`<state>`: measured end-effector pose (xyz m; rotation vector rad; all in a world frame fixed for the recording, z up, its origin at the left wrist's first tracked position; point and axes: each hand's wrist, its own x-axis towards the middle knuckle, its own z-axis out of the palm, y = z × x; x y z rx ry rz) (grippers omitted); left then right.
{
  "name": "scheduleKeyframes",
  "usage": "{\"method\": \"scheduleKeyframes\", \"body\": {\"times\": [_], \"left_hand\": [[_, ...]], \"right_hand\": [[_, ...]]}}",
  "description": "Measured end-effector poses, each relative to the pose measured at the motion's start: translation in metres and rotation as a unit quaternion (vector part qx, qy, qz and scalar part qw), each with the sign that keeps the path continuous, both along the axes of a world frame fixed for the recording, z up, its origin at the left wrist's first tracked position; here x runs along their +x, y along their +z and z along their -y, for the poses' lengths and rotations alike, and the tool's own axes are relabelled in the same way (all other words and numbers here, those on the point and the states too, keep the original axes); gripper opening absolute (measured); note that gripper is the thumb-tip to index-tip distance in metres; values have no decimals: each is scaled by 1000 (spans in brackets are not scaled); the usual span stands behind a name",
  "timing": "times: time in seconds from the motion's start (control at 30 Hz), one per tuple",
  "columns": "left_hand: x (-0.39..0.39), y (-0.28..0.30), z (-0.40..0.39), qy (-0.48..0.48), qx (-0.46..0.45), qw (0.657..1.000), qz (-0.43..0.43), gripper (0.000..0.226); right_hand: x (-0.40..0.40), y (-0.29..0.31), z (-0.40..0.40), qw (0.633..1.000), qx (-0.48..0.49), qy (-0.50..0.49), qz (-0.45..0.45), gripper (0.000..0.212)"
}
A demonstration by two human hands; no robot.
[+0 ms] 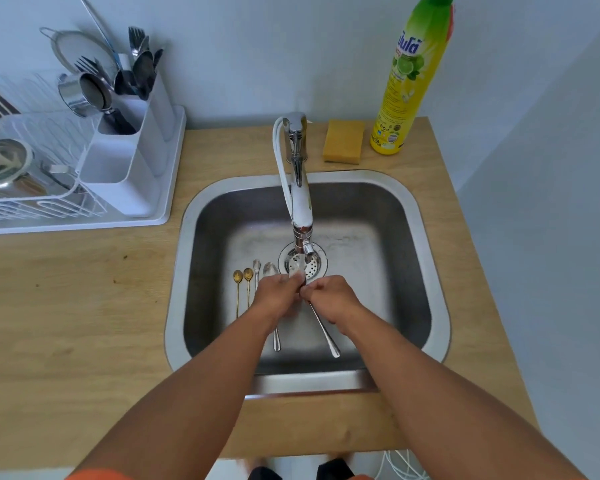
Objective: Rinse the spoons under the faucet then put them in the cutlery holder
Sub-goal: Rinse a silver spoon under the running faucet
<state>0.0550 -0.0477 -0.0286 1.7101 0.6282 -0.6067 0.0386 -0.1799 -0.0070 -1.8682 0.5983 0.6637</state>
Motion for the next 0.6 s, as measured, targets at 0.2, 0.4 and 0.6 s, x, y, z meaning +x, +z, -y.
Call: {"method": "scheduleKeyframes", "body": {"times": [0.2, 0.4, 0.6], "left_hand": [[-4, -2, 25, 131, -33, 991, 0, 32], [-4, 6, 36, 210, -85, 973, -36, 33], [-12, 3, 33, 236, -148, 959, -46, 24]], "right_hand": [[-9, 1, 3, 996, -73, 25, 42, 24], [-10, 4, 8, 997, -59, 16, 47, 22], [-10, 4, 8, 997, -45, 9, 55, 18]]}}
